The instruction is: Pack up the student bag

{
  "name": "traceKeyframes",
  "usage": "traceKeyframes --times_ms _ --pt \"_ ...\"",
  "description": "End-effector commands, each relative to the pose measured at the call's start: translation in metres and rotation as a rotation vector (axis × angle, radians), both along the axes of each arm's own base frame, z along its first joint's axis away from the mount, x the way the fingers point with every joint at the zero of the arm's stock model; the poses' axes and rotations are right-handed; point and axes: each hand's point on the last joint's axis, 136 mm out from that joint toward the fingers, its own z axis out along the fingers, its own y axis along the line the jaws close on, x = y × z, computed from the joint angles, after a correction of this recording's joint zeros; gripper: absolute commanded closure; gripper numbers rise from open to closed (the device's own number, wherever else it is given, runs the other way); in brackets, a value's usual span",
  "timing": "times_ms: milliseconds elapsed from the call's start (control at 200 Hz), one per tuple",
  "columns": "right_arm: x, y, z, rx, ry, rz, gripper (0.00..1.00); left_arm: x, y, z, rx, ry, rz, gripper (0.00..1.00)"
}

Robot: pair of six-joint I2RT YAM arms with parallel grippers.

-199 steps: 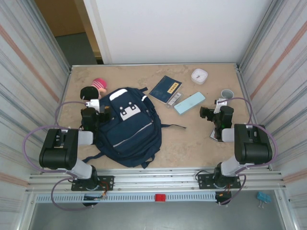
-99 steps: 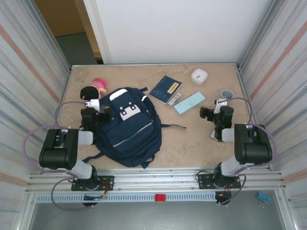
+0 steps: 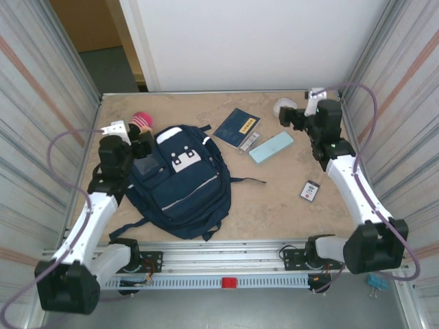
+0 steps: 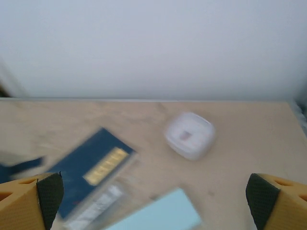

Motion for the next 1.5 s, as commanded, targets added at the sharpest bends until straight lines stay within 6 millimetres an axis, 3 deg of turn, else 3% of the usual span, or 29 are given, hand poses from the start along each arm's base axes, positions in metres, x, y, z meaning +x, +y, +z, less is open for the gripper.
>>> traceKeyframes --times_ms 0,85,185,296,386,471,586,797,957,1102,1243,1393,1498 --pt "-0.059 0.051 -0.024 0.044 0.261 0.181 0.01 -0.057 -0.027 -0.069 -0.271 0.361 -0.053 0.20" --pt "-0.086 0.086 -0.029 0.160 0.309 0.250 0.01 -0.084 -0.039 -0.099 -0.418 0.461 -0.052 0.24" --pt "-0.114 0.113 -0.061 0.258 0.377 0.271 0.01 -0.109 -0.050 -0.134 -0.523 0.542 -0.056 0.27" --pt "-0.132 0.139 -0.101 0.389 0.433 0.278 0.01 -0.125 -0.056 -0.164 -0.572 0.597 -0.060 0.30" --pt "-0.141 0.162 -0.140 0.490 0.533 0.266 0.00 -0.131 -0.055 -0.175 -0.562 0.617 -0.055 0.30" --pt "-0.149 0.182 -0.170 0.427 0.598 0.248 0.02 -0.134 -0.052 -0.182 -0.536 0.631 -0.045 0.30" --pt "-0.158 0.221 -0.193 0.333 0.669 0.322 0.08 -0.135 -0.051 -0.191 -0.526 0.644 -0.038 0.30" --pt "-0.156 0.258 -0.234 0.310 0.744 0.342 0.12 -0.128 -0.054 -0.199 -0.518 0.639 -0.059 0.32" --pt "-0.162 0.263 -0.253 0.305 0.782 0.319 0.30 -0.124 -0.059 -0.205 -0.509 0.660 -0.082 0.35" --pt "-0.184 0.267 -0.268 0.328 0.823 0.313 0.39 -0.113 -0.073 -0.202 -0.510 0.643 -0.140 0.38" --pt "-0.198 0.262 -0.271 0.311 0.818 0.286 0.43 -0.107 -0.089 -0.200 -0.485 0.654 -0.193 0.39" --pt "-0.203 0.246 -0.267 0.325 0.807 0.260 0.45 -0.096 -0.101 -0.201 -0.468 0.653 -0.217 0.39" --pt "-0.202 0.248 -0.268 0.335 0.806 0.264 0.45 -0.082 -0.105 -0.199 -0.459 0.649 -0.222 0.40"
